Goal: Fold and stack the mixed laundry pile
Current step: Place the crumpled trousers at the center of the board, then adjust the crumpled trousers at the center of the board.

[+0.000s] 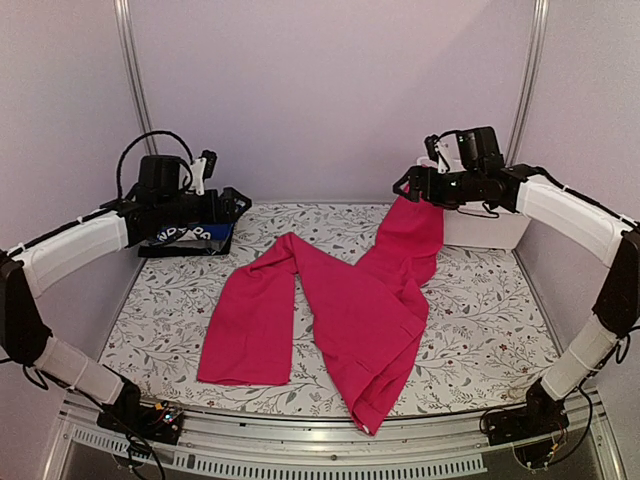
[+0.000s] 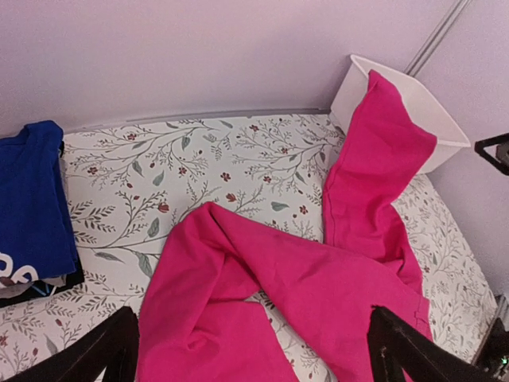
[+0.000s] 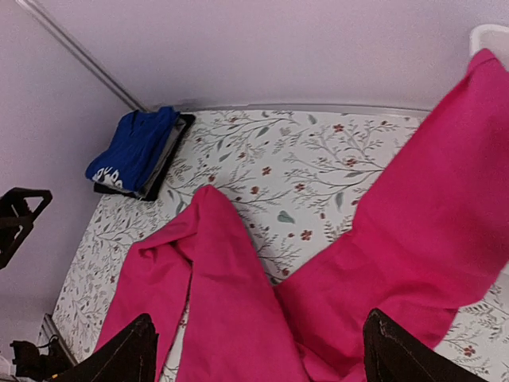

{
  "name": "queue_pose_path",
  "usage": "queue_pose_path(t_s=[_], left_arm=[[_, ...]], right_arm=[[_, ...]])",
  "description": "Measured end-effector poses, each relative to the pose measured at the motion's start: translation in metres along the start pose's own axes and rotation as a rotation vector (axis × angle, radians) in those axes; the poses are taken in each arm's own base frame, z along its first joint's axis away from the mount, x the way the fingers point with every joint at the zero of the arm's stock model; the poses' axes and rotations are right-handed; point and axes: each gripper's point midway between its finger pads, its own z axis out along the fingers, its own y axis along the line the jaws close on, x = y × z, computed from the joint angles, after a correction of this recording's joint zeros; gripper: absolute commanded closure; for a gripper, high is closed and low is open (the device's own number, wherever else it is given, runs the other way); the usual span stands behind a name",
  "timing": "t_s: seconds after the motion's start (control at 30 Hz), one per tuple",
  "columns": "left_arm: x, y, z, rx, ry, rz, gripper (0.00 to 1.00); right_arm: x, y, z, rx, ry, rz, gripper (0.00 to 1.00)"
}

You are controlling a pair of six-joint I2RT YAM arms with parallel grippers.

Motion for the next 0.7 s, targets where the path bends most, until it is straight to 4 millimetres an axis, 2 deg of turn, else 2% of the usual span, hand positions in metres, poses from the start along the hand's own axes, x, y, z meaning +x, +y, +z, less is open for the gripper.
queue_pose_path(t_s=[0.07, 0.17, 0.23, 0.3, 0.43, 0.57, 0.7], left_arm=[[0.016, -0.006, 0.013, 0.023, 0.050, 0.004, 0.00], [0.033, -0.009, 0.027, 0.038, 0.103, 0.004, 0.00], [0.036, -0.008, 0.031, 0.037, 0.116, 0.003, 0.00], [0.033, -0.008, 0.034, 0.037, 0.116, 0.006, 0.00], [0.022, -0.010, 0.033, 0.037, 0.093, 0.016, 0.00], [0.021, -0.009, 0.033, 0.029, 0.090, 0.026, 0.00], [0.021, -0.008, 0.033, 0.017, 0.089, 0.036, 0.00]], right_arm=[[-0.012, -0.041, -0.025, 0.112, -0.048, 0.041, 0.12], [-0.033, -0.087, -0.048, 0.219, -0.116, 0.094, 0.08], [-0.045, -0.115, -0.058, 0.278, -0.152, 0.134, 0.03], [-0.057, -0.135, -0.061, 0.312, -0.176, 0.167, 0.01], [-0.082, -0.167, -0.048, 0.323, -0.212, 0.227, 0.01], [-0.086, -0.205, -0.017, 0.301, -0.193, 0.286, 0.01], [-0.081, -0.239, 0.016, 0.232, -0.156, 0.323, 0.01]])
